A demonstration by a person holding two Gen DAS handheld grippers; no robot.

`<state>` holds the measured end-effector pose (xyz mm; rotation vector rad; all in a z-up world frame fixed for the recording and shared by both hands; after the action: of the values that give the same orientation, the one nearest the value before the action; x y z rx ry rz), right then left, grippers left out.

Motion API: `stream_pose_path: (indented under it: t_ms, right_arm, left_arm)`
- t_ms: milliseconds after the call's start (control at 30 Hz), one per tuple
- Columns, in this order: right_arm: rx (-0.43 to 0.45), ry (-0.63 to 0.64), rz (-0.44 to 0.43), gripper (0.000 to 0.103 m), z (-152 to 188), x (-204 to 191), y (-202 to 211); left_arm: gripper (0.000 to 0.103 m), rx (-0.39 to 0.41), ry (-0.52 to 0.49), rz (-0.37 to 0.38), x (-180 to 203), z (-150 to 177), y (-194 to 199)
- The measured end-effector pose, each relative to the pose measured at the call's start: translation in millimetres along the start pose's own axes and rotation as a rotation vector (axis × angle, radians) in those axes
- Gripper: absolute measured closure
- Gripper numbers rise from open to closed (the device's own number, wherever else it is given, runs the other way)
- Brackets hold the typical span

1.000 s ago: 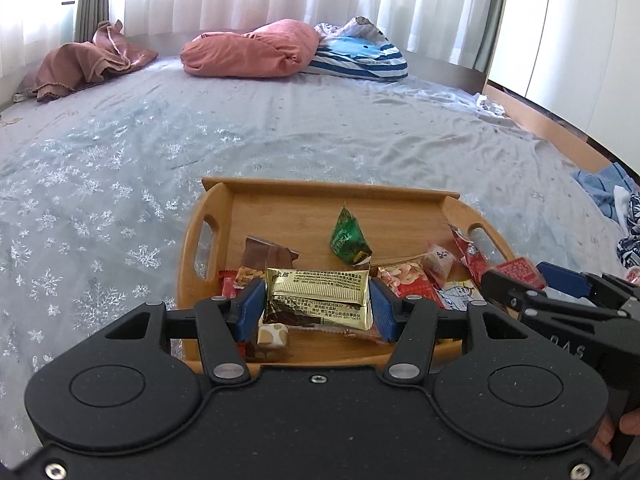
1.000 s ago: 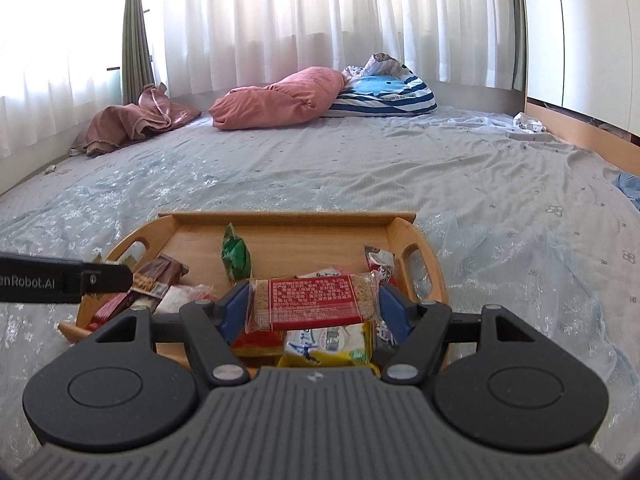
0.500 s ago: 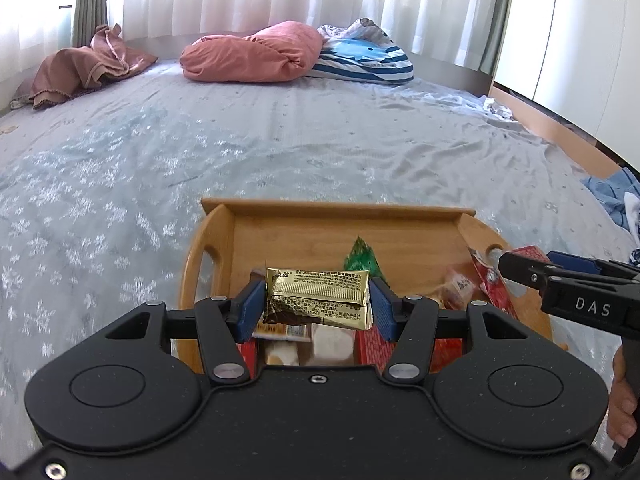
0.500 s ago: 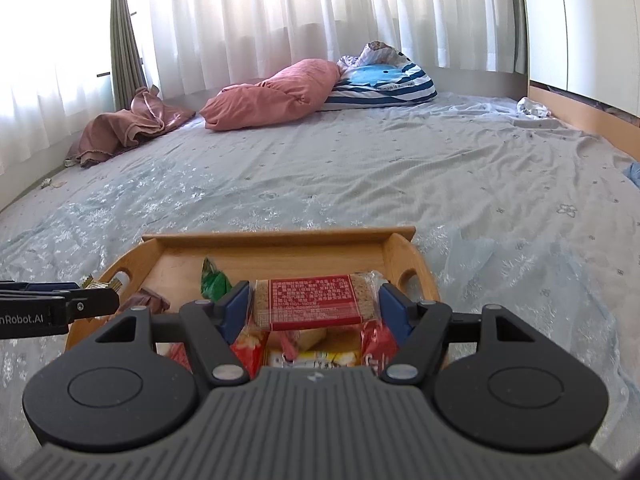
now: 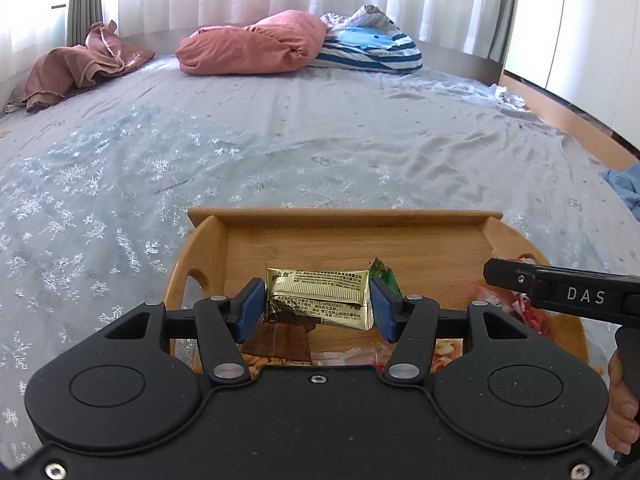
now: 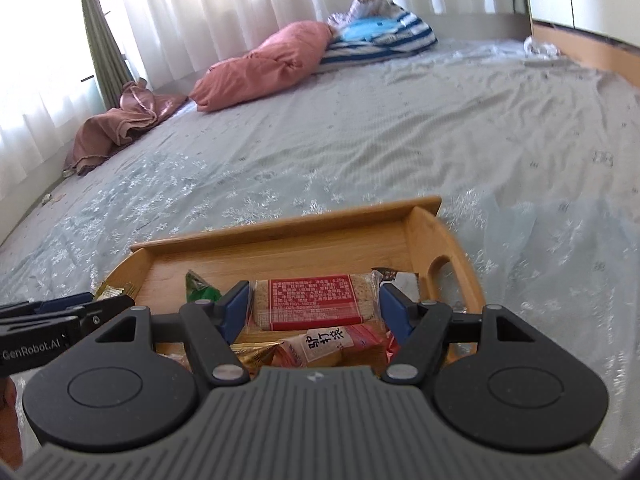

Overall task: Organize snacks
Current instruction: 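Lower the gold pack into the tray with the left tool while the right tool lowers the biscuit pack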

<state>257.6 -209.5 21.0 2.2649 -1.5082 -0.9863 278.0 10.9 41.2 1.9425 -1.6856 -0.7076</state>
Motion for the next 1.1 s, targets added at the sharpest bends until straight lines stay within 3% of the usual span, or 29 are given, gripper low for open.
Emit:
stream_pose_path:
  t_ms: [400,733,1100]
  right_arm:
    - [-0.034,0.065,0.002,0.03,6,-9,-29]
    - [-0.047,0.136,0.003,0.03,10,-20,-38]
    - [-0.058,0.132,0.01,0.03,13,-17,-47]
  left_arm:
    - [0.049,-0.039,-0.011,-0.032,5,9,-29]
    - [0.048,-0.042,-0.012,-0.031,6,11,-35]
    - [0.047,-0.031,-0.021,-0.021,15,13,-39]
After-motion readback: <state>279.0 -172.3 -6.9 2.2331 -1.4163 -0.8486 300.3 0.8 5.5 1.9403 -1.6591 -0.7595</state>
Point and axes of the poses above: each gripper's, at about its wrist camera, not at the fingertips, and y roughly against the way its jaws point, x to its right, z to its underside, the point moved 3 cm from there along -y, roughly the way its jaws point, and after that the axes turned 13 degrees about -z, right-handed, at the moved point
